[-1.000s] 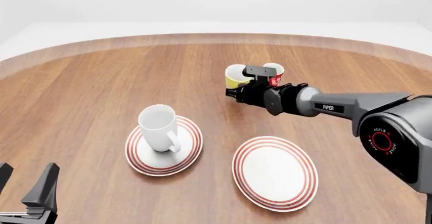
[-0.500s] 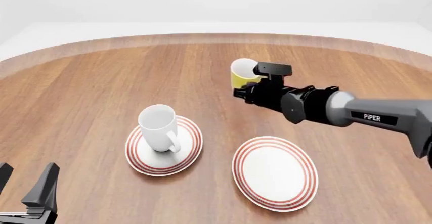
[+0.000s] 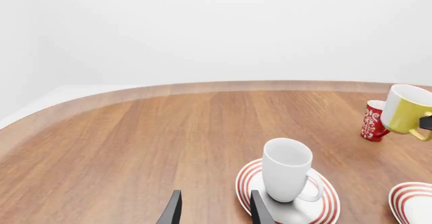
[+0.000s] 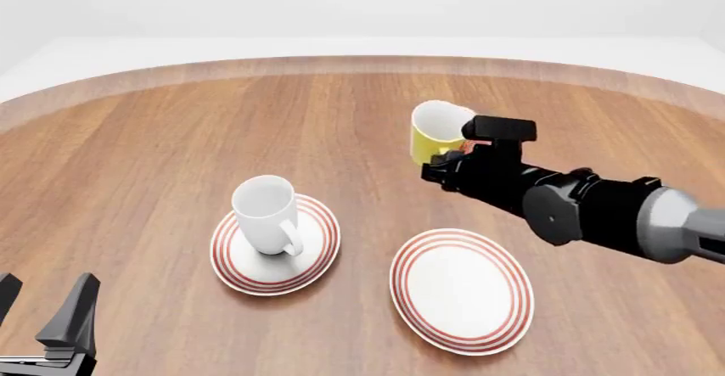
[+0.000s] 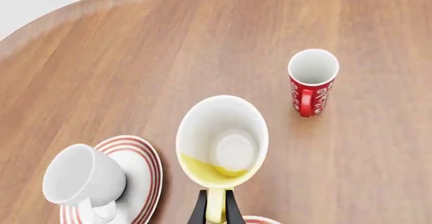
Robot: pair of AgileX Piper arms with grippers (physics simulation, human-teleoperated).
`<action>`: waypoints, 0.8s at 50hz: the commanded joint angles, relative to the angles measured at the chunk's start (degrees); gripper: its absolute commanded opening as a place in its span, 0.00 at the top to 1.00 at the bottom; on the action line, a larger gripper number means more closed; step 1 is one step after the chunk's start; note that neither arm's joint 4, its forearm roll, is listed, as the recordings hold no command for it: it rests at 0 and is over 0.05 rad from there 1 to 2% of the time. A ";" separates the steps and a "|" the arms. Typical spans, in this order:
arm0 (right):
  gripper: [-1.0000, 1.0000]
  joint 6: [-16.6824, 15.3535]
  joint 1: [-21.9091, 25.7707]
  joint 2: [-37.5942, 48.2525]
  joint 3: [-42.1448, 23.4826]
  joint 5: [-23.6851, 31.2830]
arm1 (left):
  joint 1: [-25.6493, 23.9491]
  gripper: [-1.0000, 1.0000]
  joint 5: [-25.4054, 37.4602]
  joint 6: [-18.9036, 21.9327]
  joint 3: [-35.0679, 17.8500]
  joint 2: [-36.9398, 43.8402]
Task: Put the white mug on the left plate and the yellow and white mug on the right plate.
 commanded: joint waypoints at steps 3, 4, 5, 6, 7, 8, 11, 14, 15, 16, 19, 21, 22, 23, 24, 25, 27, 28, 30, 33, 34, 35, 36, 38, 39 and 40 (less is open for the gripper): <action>1.00 0.24 -0.44 -7.30 6.48 0.04 | 0.00 0.00 0.00 0.00 0.00 0.00; 1.00 0.24 -0.44 -7.30 6.48 0.04 | 0.00 0.00 0.00 0.00 0.00 0.00; 1.00 0.24 -0.41 -8.11 7.08 0.21 | 0.00 0.00 0.00 0.00 0.00 0.00; 1.00 0.30 -0.33 -8.67 7.62 0.26 | 0.00 0.00 0.00 0.00 0.00 0.00; 1.00 0.32 -0.33 -9.04 8.08 0.21 | 0.00 0.00 0.00 0.00 0.00 0.00; 1.00 0.35 -0.36 -9.40 8.52 0.22 | 0.00 0.00 0.00 0.00 0.00 0.00; 1.00 0.31 -0.42 -10.92 9.99 0.31 | 0.00 0.00 0.00 0.00 0.00 0.00; 1.00 0.29 -0.53 -12.25 11.23 0.45 | 0.00 0.00 0.00 0.00 0.00 0.00; 1.00 0.31 -0.57 -12.71 11.60 0.54 | 0.00 0.00 0.00 0.00 0.00 0.00; 1.00 0.34 -0.63 -13.37 12.08 0.65 | 0.00 0.00 0.00 0.00 0.00 0.00; 1.00 0.45 -0.82 -14.72 13.53 0.59 | 0.00 0.00 0.00 0.00 0.00 0.00; 1.00 0.55 -0.89 -15.41 14.18 0.64 | 0.00 0.00 0.00 0.00 0.00 0.00; 1.00 0.54 -0.88 -15.81 14.44 0.74 | 0.00 0.00 0.00 0.00 0.00 0.00; 1.00 0.57 -0.93 -16.19 14.66 0.88 | 0.00 0.00 0.00 0.00 0.00 0.00; 1.00 0.61 -0.88 -16.62 14.87 1.03 | 0.00 0.00 0.00 0.00 0.00 0.00; 1.00 0.63 -0.80 -17.06 15.09 1.20 | 0.00 0.00 0.00 0.00 0.00 0.00; 1.00 0.70 -0.52 -18.17 15.97 1.44 | 0.00 0.00 0.00 0.00 0.00 0.00; 1.00 0.69 -0.46 -18.41 16.17 1.48 | 0.00 0.00 0.00 0.00 0.00 0.00; 1.00 0.71 -0.42 -18.91 16.61 1.55 | 0.00 0.00 0.00 0.00 0.00 0.00; 1.00 0.65 -0.54 -20.55 18.03 1.83 | 0.00 0.00 0.00 0.00 0.00 0.00; 1.00 0.70 -0.56 -20.84 18.27 1.89 | 0.00 0.00 0.00 0.00 0.00 0.00; 1.00 0.71 -0.61 -21.40 18.75 1.98 | 0.00 0.00 0.00 0.00 0.00 0.00; 1.00 0.70 -0.67 -21.65 19.00 2.00 | 0.00 0.00 0.00 0.00 0.00 0.00; 1.00 0.74 -0.64 -22.40 20.10 1.80 | 0.00 0.00 0.00 0.00 0.00 0.00; 1.00 0.73 -0.51 -22.49 20.63 1.57 | 0.00 0.00 0.00 0.00 0.00 0.00; 1.00 0.73 -0.43 -22.49 20.90 1.43 | 0.00 0.00 0.00 0.00 0.00 0.00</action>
